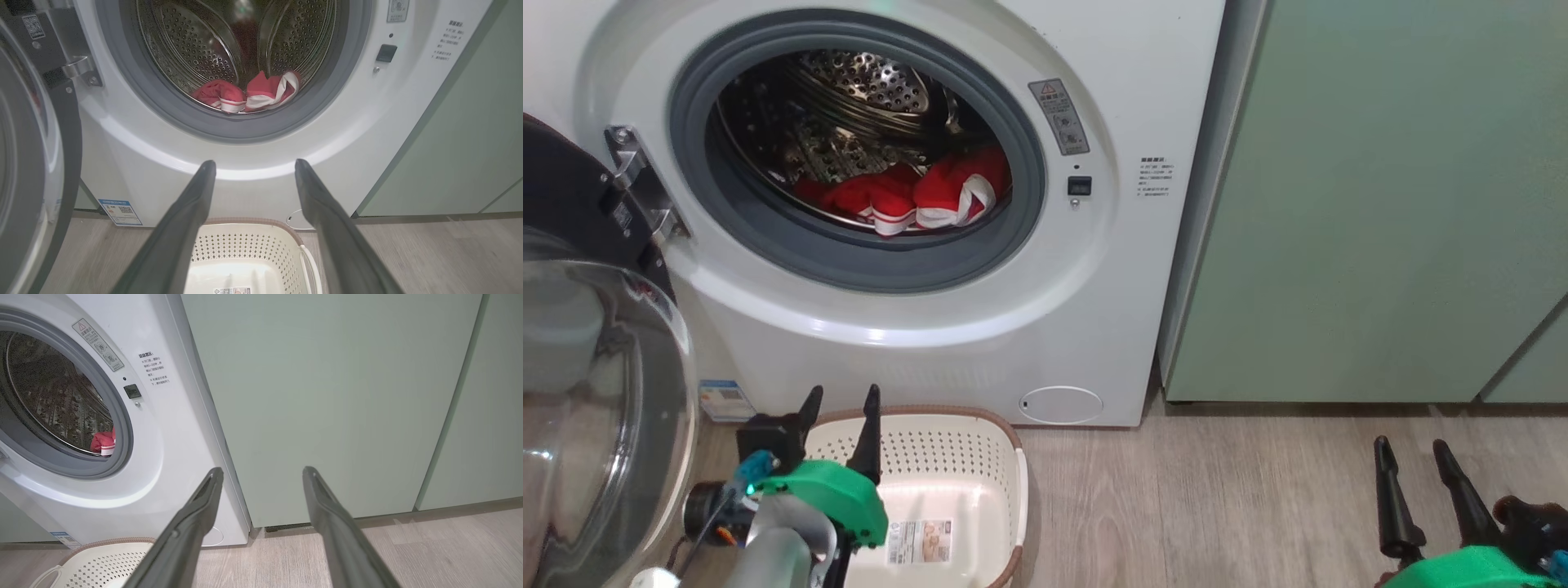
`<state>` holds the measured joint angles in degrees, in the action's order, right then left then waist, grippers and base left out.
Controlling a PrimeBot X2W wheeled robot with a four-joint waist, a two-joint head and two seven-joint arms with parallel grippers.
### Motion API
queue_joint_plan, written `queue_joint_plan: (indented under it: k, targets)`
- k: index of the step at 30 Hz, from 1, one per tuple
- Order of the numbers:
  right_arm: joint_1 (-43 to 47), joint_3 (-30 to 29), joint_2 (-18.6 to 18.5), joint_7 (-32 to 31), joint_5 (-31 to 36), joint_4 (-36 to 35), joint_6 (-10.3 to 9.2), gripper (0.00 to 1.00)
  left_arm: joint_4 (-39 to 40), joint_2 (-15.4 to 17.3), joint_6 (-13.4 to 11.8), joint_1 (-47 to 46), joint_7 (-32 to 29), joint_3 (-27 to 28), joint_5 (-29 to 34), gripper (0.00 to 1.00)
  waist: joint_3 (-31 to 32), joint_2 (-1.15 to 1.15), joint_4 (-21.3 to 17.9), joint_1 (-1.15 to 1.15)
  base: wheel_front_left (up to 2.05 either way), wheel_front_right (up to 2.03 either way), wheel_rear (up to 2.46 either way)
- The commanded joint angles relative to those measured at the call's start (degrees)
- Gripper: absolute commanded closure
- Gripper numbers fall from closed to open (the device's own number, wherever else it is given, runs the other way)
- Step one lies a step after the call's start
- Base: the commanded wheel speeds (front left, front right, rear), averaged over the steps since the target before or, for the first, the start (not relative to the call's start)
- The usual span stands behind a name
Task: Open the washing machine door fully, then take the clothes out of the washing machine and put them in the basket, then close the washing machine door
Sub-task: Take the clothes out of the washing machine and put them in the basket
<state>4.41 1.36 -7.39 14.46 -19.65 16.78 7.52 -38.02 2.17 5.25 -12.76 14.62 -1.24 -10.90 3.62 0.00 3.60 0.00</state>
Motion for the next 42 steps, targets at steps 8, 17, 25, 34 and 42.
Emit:
queue_joint_plan:
  k: [8, 17, 25, 34, 42]
  targets:
    - [-2.76, 2.85, 0.06, 0.54, 0.28, -2.67, -0.03, 0.00, -6.85, 0.71, -1.11, -9.93, 0.20, -0.42, 0.66, 0.00, -2.81, 0.00, -1.76, 0.00, 0.00, 0.00, 0.00]
    - [-6.02, 4.77, 0.70, 0.54, 0.64, -3.16, -0.03, 0.00, -17.59, 4.00, -1.08, -24.92, -8.48, -0.72, 0.33, 0.00, -9.40, 0.00, -6.33, 0.00, 0.00, 0.00, 0.00]
    - [-11.52, 5.47, 1.18, 0.54, 0.66, -3.53, -0.03, 0.00, -24.46, 9.65, -0.90, -39.92, -18.86, -0.47, -0.10, 0.00, -17.57, 0.00, -10.11, 0.00, 0.00, 0.00, 0.00]
    - [-16.94, 6.43, 2.21, 0.54, 0.67, -4.74, -0.03, 0.00, -28.13, 13.97, 0.99, -52.42, -26.50, 0.56, -2.81, 0.00, -25.12, 0.00, -13.59, 0.00, 0.00, 0.00, 0.00]
    - [-20.58, 7.32, 3.43, 0.54, 0.46, -5.04, -0.03, 0.00, -29.87, 18.31, 1.87, -61.04, -32.61, -0.97, -3.18, 0.00, -31.17, 0.00, -17.02, 0.00, 0.00, 0.00, 0.00]
